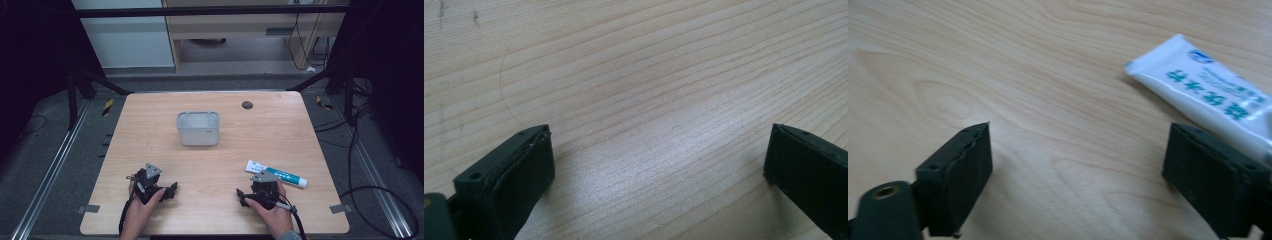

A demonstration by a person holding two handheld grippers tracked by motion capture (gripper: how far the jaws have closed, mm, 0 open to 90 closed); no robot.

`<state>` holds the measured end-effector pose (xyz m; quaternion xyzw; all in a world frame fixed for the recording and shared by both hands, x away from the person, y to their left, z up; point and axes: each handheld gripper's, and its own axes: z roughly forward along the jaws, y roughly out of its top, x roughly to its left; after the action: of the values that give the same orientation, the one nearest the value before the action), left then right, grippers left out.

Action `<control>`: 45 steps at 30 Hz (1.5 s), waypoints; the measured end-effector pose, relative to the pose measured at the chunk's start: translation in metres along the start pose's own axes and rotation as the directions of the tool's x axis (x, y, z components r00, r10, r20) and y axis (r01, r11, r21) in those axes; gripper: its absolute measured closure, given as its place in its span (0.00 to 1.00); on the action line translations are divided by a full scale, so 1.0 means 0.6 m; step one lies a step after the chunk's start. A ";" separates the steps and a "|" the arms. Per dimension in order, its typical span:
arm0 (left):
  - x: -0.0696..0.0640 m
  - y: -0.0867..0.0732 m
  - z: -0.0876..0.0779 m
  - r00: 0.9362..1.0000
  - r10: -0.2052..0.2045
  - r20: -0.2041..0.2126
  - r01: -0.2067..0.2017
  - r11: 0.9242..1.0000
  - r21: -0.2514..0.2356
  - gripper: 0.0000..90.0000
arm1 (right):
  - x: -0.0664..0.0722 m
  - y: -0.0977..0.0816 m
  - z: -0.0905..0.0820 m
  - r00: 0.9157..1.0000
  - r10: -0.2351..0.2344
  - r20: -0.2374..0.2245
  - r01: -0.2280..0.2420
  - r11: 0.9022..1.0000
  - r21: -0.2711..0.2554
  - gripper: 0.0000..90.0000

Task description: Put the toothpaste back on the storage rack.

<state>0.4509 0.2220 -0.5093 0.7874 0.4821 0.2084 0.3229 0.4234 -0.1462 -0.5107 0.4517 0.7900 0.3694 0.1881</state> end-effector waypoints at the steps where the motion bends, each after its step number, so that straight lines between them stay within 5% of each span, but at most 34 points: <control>1: 0.000 0.000 0.000 1.000 0.000 0.000 0.000 1.000 0.000 0.00 | 0.000 0.000 0.000 1.000 0.000 0.000 0.000 1.000 0.000 0.15; 4: 0.000 0.000 0.000 1.000 -0.002 -0.002 0.002 1.000 0.000 0.00 | 0.010 0.005 -0.023 0.997 -0.061 -0.038 0.059 0.997 -0.046 0.14; 11: 0.000 0.000 0.000 1.000 -0.002 -0.002 0.002 1.000 0.000 0.00 | -0.005 0.022 -0.060 0.992 -0.117 -0.041 0.115 0.992 -0.043 0.15; 18: -0.001 0.000 0.000 1.000 -0.005 -0.005 0.005 1.000 -0.001 0.00 | -0.048 0.044 -0.091 0.980 -0.191 -0.049 0.193 0.980 0.044 0.19; 25: -0.001 0.000 0.001 1.000 -0.006 -0.006 0.006 1.000 0.000 0.00 | -0.087 0.066 -0.107 0.961 -0.271 -0.059 0.276 0.953 0.120 0.16; 27: -0.001 0.001 0.001 1.000 -0.006 -0.007 0.006 1.000 0.000 0.00 | -0.101 0.078 -0.108 0.949 -0.306 -0.075 0.315 0.935 0.162 0.16; 29: -0.002 0.001 0.001 1.000 -0.007 -0.008 0.007 1.000 0.000 0.00 | -0.104 0.082 -0.107 0.944 -0.322 -0.076 0.330 0.928 0.175 0.17; 30: -0.002 0.001 0.001 1.000 -0.008 -0.011 0.008 1.000 0.001 0.00 | -0.111 0.092 -0.105 0.933 -0.350 -0.087 0.360 0.911 0.200 0.19; 32: -0.003 0.002 0.001 1.000 -0.008 -0.011 0.008 1.000 0.001 0.00 | -0.115 0.098 -0.104 0.926 -0.364 -0.096 0.376 0.902 0.211 0.20; 34: -0.004 0.003 0.002 1.000 -0.009 -0.010 0.009 1.000 0.002 0.00 | -0.122 0.116 -0.100 0.914 -0.391 -0.111 0.406 0.882 0.238 0.25; 36: -0.004 0.003 0.002 1.000 -0.008 -0.010 0.008 1.000 0.002 0.00 | -0.124 0.122 -0.099 0.912 -0.395 -0.114 0.411 0.878 0.244 0.28; 45: -0.006 0.004 0.004 1.000 -0.004 -0.005 0.004 1.000 0.002 0.00 | -0.147 0.151 -0.079 0.889 -0.419 -0.186 0.458 0.828 0.324 0.46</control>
<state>0.4523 0.2171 -0.5092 0.7861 0.4846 0.2092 0.3215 0.4920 -0.2122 -0.4147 0.2643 0.9354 0.1892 0.1393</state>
